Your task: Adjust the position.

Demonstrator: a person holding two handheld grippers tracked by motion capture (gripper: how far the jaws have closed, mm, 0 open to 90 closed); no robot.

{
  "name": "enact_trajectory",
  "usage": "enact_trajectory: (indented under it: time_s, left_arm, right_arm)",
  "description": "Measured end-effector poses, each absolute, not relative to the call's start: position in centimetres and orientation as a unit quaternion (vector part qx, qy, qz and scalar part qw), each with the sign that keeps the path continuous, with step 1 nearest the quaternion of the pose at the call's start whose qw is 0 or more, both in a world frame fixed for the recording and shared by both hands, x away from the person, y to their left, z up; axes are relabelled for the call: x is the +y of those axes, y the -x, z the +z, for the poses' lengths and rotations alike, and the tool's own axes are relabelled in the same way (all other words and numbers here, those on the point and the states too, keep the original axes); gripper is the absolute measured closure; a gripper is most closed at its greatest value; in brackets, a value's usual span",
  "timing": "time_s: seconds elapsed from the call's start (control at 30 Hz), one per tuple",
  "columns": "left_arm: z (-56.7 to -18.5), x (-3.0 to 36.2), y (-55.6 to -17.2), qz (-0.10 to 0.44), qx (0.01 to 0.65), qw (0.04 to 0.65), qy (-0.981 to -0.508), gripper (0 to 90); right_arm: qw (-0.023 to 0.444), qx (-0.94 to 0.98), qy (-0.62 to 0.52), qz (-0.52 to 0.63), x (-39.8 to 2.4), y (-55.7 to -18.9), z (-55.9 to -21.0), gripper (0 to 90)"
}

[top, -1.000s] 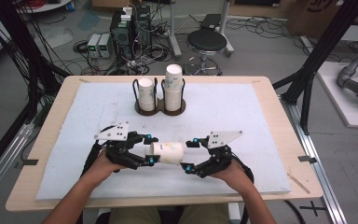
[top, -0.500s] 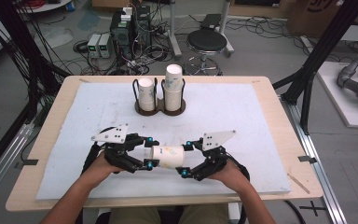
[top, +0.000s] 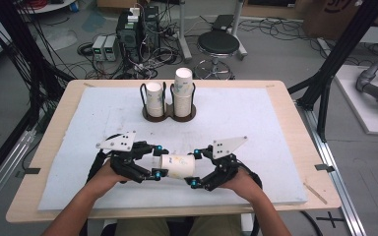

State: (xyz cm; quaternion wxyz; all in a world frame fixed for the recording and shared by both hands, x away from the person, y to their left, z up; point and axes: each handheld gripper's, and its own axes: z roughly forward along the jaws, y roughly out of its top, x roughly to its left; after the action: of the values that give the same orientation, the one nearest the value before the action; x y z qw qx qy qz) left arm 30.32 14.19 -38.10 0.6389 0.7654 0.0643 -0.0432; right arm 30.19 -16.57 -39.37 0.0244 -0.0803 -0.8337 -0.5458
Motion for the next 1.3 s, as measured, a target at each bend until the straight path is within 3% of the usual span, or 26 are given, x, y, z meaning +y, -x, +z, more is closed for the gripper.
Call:
enact_trajectory:
  time_s: [0.3,0.4,0.5,0.87,1.3]
  left_arm:
    - [-38.2,14.0,-30.1,-0.039,0.085,0.628,-0.773,34.9]
    - [-38.2,13.7,-29.9,-0.039,0.11,0.617,-0.778,22.0]
    - [-38.0,13.6,-29.7,-0.022,0.12,0.605,-0.787,16.4]
    - [-36.2,14.0,-29.7,0.016,0.121,0.556,-0.822,16.0]
    - [-35.7,12.9,-29.8,0.023,0.1,0.507,-0.856,16.4]
  right_arm:
    - [0.027,-0.831,0.08,-0.55,-17.0,-30.2,-39.1,26.1]
    - [0.029,-0.831,0.082,-0.55,-17.2,-30.2,-39.1,27.1]
    - [0.035,-0.834,0.086,-0.544,-17.2,-30.2,-39.0,27.1]
    - [0.006,-0.875,0.087,-0.476,-16.7,-30.5,-37.2,26.9]
    - [-0.021,-0.926,0.042,-0.375,-13.9,-31.1,-34.6,26.8]
